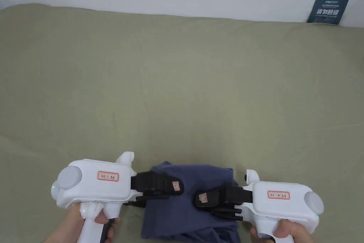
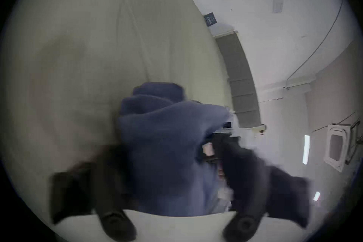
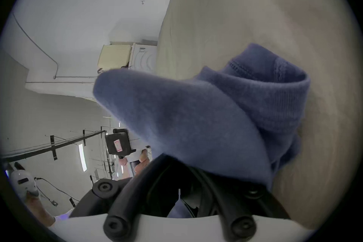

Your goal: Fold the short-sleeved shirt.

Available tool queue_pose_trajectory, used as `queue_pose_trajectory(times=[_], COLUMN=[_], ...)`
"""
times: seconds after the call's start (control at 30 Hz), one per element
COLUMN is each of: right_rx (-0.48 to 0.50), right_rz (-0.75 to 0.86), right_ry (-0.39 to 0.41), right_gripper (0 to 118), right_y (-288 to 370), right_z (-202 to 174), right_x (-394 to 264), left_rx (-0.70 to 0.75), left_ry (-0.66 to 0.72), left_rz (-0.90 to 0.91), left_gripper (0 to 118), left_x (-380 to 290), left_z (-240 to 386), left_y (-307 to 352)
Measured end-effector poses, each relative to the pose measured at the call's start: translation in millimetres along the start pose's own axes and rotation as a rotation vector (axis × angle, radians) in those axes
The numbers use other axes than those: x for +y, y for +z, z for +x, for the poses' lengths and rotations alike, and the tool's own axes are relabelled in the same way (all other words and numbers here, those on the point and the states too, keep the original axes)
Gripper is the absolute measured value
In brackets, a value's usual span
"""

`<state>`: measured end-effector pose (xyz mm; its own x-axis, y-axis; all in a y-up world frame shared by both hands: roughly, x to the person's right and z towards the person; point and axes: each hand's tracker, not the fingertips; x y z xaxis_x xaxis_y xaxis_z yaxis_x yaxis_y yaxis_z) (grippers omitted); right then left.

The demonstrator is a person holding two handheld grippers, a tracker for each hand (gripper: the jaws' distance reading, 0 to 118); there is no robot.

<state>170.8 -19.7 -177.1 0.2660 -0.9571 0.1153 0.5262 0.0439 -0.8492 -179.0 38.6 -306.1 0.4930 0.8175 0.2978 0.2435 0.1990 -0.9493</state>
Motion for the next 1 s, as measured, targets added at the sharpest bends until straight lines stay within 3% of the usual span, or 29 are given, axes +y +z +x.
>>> queue_pose_trajectory(times=[0.03, 0.07, 0.1, 0.13, 0.17, 0.2, 0.3, 0.33, 0.4, 0.5, 0.83, 1.0], right_rx=[-0.012, -0.093, -0.138, -0.190, -0.298, -0.401, -0.905, -0.956, -1.018, -1.025, -1.011, -0.983], right_rz=[0.007, 0.038, 0.056, 0.085, 0.149, 0.219, 0.630, 0.762, 0.959, 1.077, 1.059, 1.025], right_ry=[0.000, 0.039, 0.083, 0.155, 0.268, 0.399, 0.867, 0.952, 0.979, 1.019, 1.012, 1.047], right_gripper=[0, 0, 0, 0, 0, 0, 0, 0, 0, 0, 0, 0], right_y=[1.9, 5.6, 9.9, 16.4, 23.4, 30.9, 32.9, 34.2, 39.8, 50.3, 53.0, 33.4], right_z=[-3.3, -9.4, -18.6, -34.0, -53.3, -74.3, -133.3, -142.6, -159.7, -172.0, -179.2, -188.6], right_x=[-0.9, 0.0, -1.7, -5.8, -13.3, -20.8, -69.9, -81.1, -95.5, -100.4, -97.4, -98.1], left_rx=[0.103, 0.082, -0.002, 0.010, 0.011, 0.028, 0.067, 0.075, 0.091, 0.109, 0.131, 0.171], left_ry=[-0.045, -0.028, 0.023, 0.025, 0.030, 0.012, -0.007, -0.012, -0.015, -0.022, -0.049, -0.060], left_rz=[0.001, -0.009, 0.003, 0.003, -0.005, -0.002, 0.006, 0.005, 0.009, 0.019, 0.024, 0.027], left_gripper=[43, 27, 26, 27, 27, 27, 27, 27, 27, 27, 27, 27], left_x=[-0.3, -2.0, -0.4, -0.6, -3.0, -5.1, -3.7, -4.1, -5.4, -7.0, -5.5, 2.8], left_z=[-2.0, -5.1, -7.7, -5.7, -1.7, 2.4, 8.1, 10.4, 12.5, 16.8, 29.7, 22.5], left_y=[-3.5, -4.3, -0.3, 1.6, 1.3, 0.4, 0.0, -0.5, 1.8, 2.5, 13.6, 40.7])
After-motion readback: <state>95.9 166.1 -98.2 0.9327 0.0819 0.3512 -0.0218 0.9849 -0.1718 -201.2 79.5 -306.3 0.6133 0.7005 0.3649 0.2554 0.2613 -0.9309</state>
